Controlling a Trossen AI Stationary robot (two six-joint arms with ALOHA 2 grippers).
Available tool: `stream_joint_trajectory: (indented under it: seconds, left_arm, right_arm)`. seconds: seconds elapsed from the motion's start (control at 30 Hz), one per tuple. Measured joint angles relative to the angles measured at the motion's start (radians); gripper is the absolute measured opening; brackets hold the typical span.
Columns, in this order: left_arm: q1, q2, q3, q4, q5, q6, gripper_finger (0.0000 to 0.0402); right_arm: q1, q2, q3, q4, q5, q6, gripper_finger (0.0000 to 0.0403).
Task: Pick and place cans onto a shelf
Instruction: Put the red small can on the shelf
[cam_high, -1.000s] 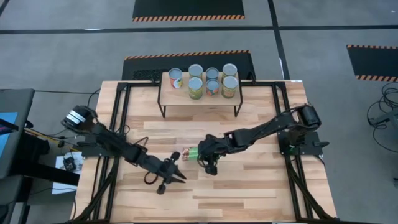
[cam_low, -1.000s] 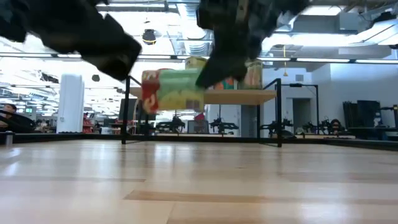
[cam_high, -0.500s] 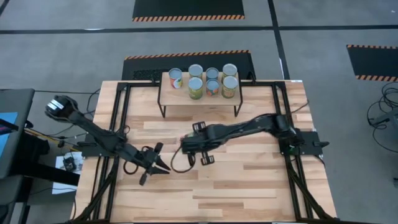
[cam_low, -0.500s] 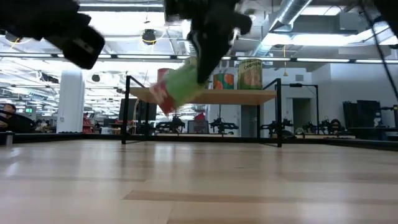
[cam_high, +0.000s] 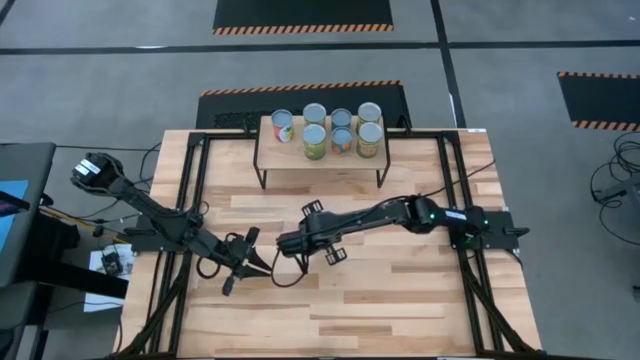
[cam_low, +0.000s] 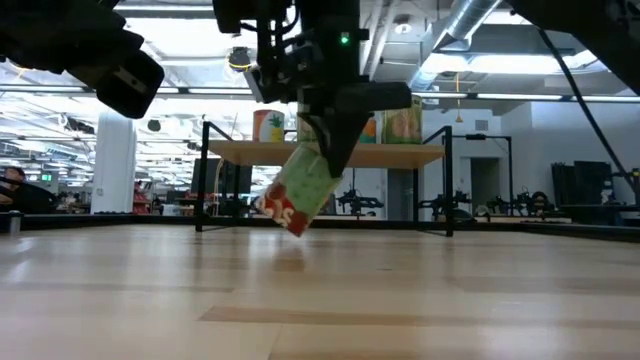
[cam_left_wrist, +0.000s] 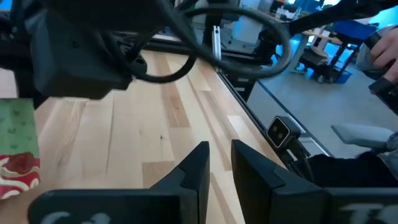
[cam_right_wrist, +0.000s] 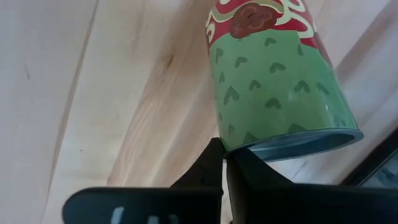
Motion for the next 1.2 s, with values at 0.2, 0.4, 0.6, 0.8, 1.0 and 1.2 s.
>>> stream_joint_trajectory:
  seconds: [0.2, 0.4, 0.6, 0.8, 1.0, 1.2]
  left_arm:
    - [0.000, 0.000, 0.000, 0.001, 0.000, 0.001, 0.0054]
    - [0.000, 0.000, 0.000, -0.001, 0.000, 0.000, 0.0054]
    - [0.000, 0.000, 0.000, -0.005, 0.000, 0.001, 0.0054]
    - [0.000, 0.000, 0.000, -0.005, 0.000, 0.005, 0.0054]
    - [0.000, 0.000, 0.000, -0.005, 0.000, 0.005, 0.0054]
    - [0.000, 0.000, 0.000, -0.006, 0.000, 0.005, 0.0054]
  right_arm:
    - [0.001, 0.004, -0.001, -0.003, 0.000, 0.018, 0.0043]
    - [0.002, 0.004, -0.001, 0.006, 0.000, 0.018, 0.0062]
    - [0.002, 0.004, -0.001, 0.011, 0.011, 0.026, 0.0074]
    - [0.013, 0.004, -0.001, 0.012, 0.044, 0.025, 0.0083]
    - [0.029, 0.003, -0.001, 0.020, 0.054, 0.030, 0.0101]
    - [0.049, 0.003, 0.004, 0.035, 0.073, 0.038, 0.0150]
